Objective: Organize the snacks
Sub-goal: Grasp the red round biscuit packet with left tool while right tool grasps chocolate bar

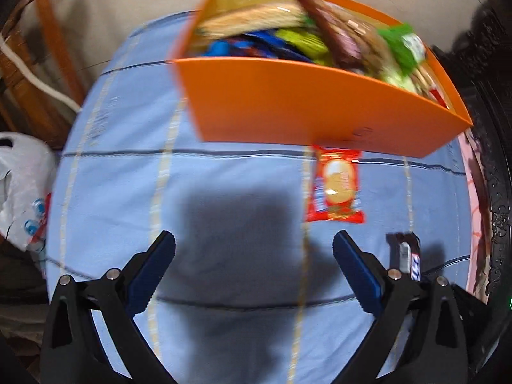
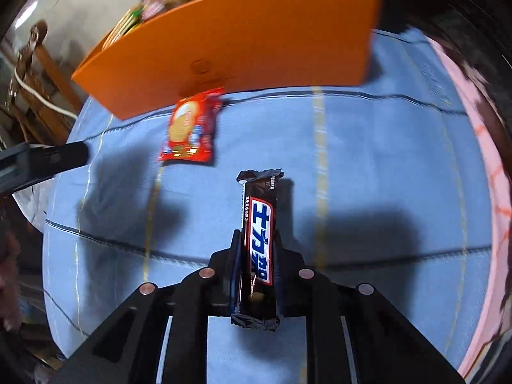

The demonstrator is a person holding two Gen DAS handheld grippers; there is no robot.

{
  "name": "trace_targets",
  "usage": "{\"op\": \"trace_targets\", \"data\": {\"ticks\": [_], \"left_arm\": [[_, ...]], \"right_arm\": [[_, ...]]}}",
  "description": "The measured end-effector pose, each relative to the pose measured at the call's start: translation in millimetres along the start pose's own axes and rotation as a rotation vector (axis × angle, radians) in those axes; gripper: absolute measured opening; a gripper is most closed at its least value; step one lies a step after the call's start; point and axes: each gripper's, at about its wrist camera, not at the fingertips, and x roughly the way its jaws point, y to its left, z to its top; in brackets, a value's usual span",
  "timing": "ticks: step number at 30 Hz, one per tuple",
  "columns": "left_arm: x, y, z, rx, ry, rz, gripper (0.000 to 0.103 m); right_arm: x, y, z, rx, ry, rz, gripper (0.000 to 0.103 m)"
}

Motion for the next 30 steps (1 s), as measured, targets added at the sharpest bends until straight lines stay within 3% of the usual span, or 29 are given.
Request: {"op": "trace_targets", "data": {"ticks": [9,10,12,15,18,26,30], "left_arm": [[63,-56,40,0.015,0.088,0.033,0.093],[69,-57,41,0.01,0.106,0.028,0.08],[82,-56,41,-0.006,0.154,-0.058,0.066],[76,-56,39,0.021,0.127,-0.085,0.039],[69,-48,32,0.035,0.112,-0.035,0.037],[28,-8,-2,0.005,0.069,-0.046,0.037],[2,3,-2,-0.003,0.027,-0.056,0.037]], "right_arm": [[-2,-29,-15,0.072,-0.004,-0.004,0.017],[-3,-27,-15,0.074,-0.004,-0.001,0.017],[-1,-22,-13,0.067,0.001,0.009,0.017],[-4,-20,-8,0.045,-0.001,0.024,0.017],[-7,-9,-2,0.019,-0.014,0.038,0.017],[-31,10,16,-0.018,-0.072,0.074,0.017],[-49,15,34,-0.027,-0.124,0.088,0.017]]}}
